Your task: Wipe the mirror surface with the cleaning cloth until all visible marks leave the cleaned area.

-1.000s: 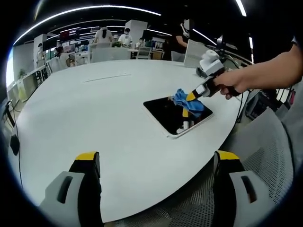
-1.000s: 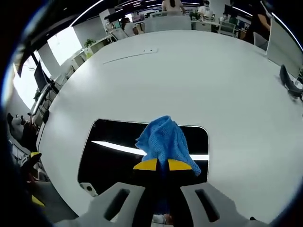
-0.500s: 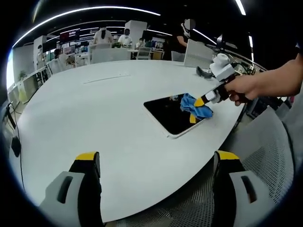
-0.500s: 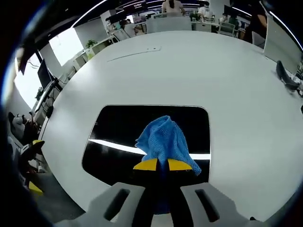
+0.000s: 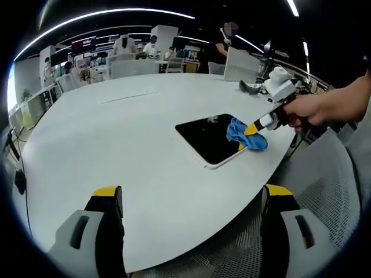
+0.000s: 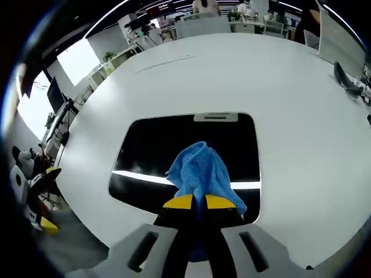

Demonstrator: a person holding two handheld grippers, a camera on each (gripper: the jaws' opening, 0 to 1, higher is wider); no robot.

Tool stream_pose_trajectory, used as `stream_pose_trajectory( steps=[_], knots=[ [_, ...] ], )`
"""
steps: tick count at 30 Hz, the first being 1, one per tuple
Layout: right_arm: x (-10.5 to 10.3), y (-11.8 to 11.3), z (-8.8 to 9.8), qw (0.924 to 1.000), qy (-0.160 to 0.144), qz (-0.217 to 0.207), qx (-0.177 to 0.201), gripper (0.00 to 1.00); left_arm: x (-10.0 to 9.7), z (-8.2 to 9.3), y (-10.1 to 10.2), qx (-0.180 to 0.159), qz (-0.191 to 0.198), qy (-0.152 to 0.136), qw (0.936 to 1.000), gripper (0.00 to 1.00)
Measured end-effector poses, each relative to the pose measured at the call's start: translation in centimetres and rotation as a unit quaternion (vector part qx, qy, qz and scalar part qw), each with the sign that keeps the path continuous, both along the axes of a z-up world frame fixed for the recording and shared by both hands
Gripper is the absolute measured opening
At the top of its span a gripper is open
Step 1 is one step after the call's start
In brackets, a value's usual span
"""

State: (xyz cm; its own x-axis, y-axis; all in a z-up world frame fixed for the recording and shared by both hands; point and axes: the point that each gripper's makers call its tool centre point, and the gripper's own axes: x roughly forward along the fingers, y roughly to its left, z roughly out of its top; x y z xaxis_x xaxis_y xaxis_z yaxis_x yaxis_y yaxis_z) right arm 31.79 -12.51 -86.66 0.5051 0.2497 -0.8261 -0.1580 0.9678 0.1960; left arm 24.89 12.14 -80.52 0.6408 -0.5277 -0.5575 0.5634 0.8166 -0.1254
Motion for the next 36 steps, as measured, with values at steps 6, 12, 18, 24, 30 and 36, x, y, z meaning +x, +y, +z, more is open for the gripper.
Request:
stream_pose_trajectory(
  steps=[6,12,18,24,30,36],
  knots=[
    [-0.2,0.1,0.0,1.0,0.004,0.003,-0.003,0.01,0.1,0.2,-0.1,-0.008,0.001,-0.004,1.0,0.99],
    [-0.9,0.4,0.0,0.9999,0.013,0.007,0.001,0.0,0.2,0.3,0.0,-0.008,0.003,-0.006,0.9999,0.99],
    [-1.0,0.4,0.0,0.9998,0.015,0.014,0.002,0.01,0.2,0.3,0.1,-0.006,0.005,-0.005,1.0,0.99],
    [-1.1,0.4,-0.1,0.9997,0.012,0.023,0.0,0.01,0.2,0.1,0.2,-0.004,0.007,-0.003,1.0,0.99],
    [-1.0,0.4,-0.1,0.9997,0.012,0.023,0.0,0.01,0.2,-0.1,0.1,-0.001,0.008,0.001,1.0,0.99],
    [-1.0,0.3,-0.1,0.9995,0.019,0.021,0.013,0.01,0.1,-0.2,0.2,0.004,0.006,0.004,1.0,0.99]
  ],
)
